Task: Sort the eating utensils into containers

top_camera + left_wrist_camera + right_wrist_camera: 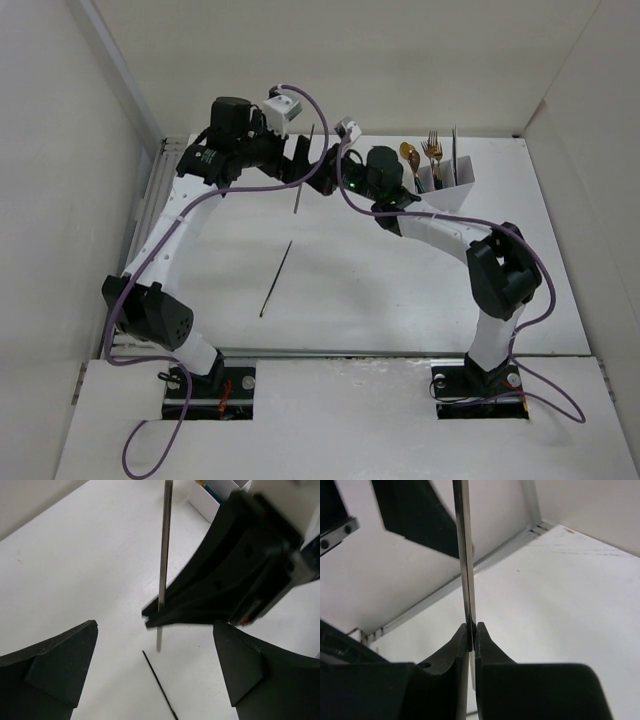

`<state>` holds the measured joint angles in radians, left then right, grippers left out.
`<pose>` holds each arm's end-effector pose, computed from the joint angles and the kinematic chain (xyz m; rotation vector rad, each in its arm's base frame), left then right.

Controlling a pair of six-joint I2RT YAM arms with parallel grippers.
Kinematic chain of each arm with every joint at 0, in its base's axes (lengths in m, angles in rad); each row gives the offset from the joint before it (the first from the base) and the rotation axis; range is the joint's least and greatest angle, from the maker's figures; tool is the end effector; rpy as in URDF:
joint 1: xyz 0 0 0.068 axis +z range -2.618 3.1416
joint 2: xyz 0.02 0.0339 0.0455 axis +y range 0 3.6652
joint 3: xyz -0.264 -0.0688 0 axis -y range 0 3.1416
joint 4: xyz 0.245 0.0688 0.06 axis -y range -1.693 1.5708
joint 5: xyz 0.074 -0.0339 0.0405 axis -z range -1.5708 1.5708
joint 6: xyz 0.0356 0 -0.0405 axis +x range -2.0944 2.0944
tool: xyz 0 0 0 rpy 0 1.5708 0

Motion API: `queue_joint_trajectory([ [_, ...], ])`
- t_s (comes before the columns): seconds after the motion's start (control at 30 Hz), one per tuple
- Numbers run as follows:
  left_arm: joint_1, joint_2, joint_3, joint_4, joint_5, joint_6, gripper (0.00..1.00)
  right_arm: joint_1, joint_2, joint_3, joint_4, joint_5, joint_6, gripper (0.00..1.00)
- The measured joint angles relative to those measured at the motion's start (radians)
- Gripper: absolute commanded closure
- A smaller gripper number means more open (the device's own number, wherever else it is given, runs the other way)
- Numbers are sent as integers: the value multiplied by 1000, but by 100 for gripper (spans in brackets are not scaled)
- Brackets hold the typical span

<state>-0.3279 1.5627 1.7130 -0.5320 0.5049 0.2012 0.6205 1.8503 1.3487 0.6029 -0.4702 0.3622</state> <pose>0.3246 -0.1286 0.4343 0.8237 1.7623 -0.5754 0.3500 0.2699 0.3128 -0.6013 1.4699 1.1258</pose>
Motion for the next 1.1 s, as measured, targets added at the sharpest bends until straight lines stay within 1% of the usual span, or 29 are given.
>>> queue_joint_trajectory([
  [0.07,-8,-2,-18,-7,-18,-3,0,-26,-26,-9,-44,32,-23,100],
  [0.13,-16,-2,-40,-4,-45,-10,0,-77,-62,-9,-111,84,-70,100],
  [0.3,-17,-2,-130,14,-141,-26,0,-294,-192,-8,-309,338,-235,100],
  [0.4,-18,-2,-197,19,-194,-10,0,-420,-243,-2,-376,502,-337,100],
  [0.5,-30,-2,-287,29,-254,20,0,-510,-253,5,-418,601,-423,100],
  [0.6,-59,0,-384,39,-311,46,1,-549,-237,5,-454,642,-492,100],
  [0.73,-100,5,-507,50,-359,72,1,-563,-184,5,-475,654,-531,100],
  [0.87,-122,20,-567,62,-380,86,1,-576,-137,4,-491,652,-554,100],
  [1.0,-122,30,-579,73,-389,95,3,-589,-119,2,-490,645,-574,100],
  [1.1,-122,46,-580,79,-389,101,8,-591,-116,-9,-483,649,-575,81],
])
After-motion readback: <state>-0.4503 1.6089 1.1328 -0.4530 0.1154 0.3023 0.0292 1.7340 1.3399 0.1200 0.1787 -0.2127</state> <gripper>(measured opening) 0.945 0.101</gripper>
